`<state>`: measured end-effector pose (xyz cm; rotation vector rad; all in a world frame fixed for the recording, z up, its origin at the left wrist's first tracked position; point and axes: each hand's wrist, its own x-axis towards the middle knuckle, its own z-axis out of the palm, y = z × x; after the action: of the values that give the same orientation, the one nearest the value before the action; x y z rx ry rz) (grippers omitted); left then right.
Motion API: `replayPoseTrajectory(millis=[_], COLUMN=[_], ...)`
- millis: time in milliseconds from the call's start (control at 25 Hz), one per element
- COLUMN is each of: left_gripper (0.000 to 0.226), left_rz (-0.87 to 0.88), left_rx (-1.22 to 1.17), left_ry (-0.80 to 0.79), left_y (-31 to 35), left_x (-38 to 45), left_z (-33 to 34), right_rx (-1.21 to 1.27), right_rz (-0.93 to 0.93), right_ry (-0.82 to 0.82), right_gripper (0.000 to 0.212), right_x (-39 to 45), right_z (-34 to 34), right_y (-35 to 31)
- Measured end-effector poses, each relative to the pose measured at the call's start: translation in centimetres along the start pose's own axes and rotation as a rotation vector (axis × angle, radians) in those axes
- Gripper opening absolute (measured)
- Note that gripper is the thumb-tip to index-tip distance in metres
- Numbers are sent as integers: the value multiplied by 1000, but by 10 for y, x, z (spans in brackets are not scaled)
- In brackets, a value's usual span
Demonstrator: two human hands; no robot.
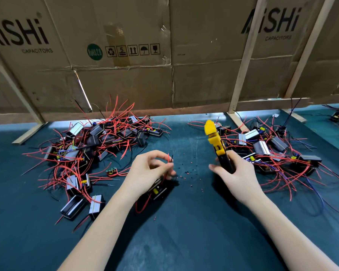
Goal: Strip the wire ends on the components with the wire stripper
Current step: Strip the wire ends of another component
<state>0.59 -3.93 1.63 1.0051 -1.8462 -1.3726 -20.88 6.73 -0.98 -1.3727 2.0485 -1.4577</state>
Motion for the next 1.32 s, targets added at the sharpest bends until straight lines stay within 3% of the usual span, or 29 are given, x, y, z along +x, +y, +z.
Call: replayPoseTrajectory(millis=[120,280,600,1320], left_gripper=[7,13,20,27], left_rz=[-5,37,44,41], left_rx=[-104,-122,4,-48], left_ry=[-69,-173,-138,-123], left_y=[2,2,-1,-3], left_x=[-1,-3,-2,-1], left_z=[2,2,2,6], right_rx=[-505,-843,-891,-834], right_rz=[-119,-215,-339,-483], right_ry=[185,195,271,399], right_gripper=[34,53,57,41], right_x=[0,0,-1,-1], right_z=[-9,-3,3,4], right_y=[2,6,7,6])
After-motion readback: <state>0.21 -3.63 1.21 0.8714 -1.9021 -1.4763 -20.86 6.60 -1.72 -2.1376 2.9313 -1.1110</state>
